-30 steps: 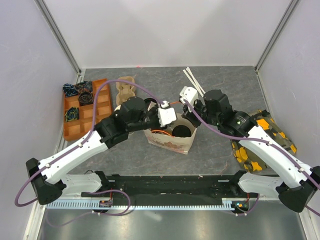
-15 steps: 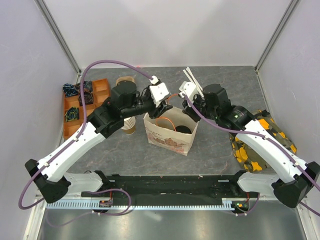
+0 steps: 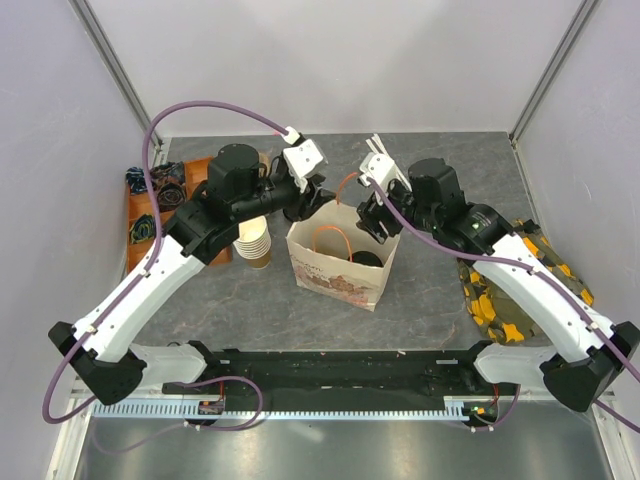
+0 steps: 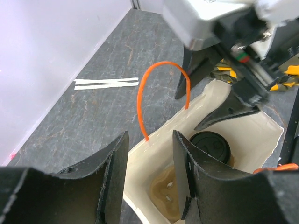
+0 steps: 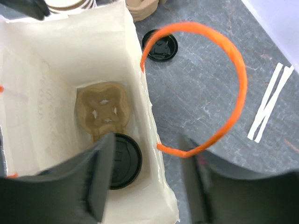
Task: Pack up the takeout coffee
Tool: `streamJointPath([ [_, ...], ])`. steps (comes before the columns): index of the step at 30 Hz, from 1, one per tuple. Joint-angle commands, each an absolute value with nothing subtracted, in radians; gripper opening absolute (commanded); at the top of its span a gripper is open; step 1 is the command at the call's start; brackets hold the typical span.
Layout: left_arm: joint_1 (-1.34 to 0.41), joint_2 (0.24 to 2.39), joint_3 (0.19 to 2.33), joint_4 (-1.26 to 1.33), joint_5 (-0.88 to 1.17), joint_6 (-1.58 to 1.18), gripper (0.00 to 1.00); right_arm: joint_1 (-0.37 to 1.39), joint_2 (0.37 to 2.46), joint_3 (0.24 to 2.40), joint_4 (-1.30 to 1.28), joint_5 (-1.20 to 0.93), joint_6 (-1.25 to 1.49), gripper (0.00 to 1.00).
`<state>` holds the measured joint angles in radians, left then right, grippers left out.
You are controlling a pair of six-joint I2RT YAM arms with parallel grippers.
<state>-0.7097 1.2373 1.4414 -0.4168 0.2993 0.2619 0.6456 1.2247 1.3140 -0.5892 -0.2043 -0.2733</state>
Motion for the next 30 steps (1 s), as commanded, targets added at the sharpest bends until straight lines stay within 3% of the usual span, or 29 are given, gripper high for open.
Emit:
streamJointPath([
  [1,-0.689,1.241,1.503,-0.410,0.322,0.219,0.50,0.641,1.213,1.400,-0.587,-0.216,-0.255,0.75],
  [7,-0.664,1.246,1.540,-0.425,0.322,0.190,0.49,0.643,1.195,1.480,-0.626,-0.180,-0.233,0.95],
  [10,-0.654,1.250,1.560,-0.429,0.318,0.175,0.49,0.643,1.177,1.514,-0.638,-0.164,-0.230,0.98],
  [14,-0.623,1.272,1.607,-0.446,0.314,0.129,0.49,0.641,1.172,1.609,-0.640,-0.132,-0.224,0.98],
  [20,-0.503,1.335,1.713,-0.509,0.379,0.042,0.49,0.589,1.279,1.776,-0.702,0.086,-0.106,0.98],
  [27,-0.344,1.356,1.729,-0.520,0.416,-0.060,0.49,0.197,1.431,1.844,-0.713,-0.162,0.089,0.97],
  [30,-0.310,1.382,1.746,-0.526,0.420,-0.055,0.49,0.161,1.511,1.859,-0.704,-0.198,0.028,0.93],
])
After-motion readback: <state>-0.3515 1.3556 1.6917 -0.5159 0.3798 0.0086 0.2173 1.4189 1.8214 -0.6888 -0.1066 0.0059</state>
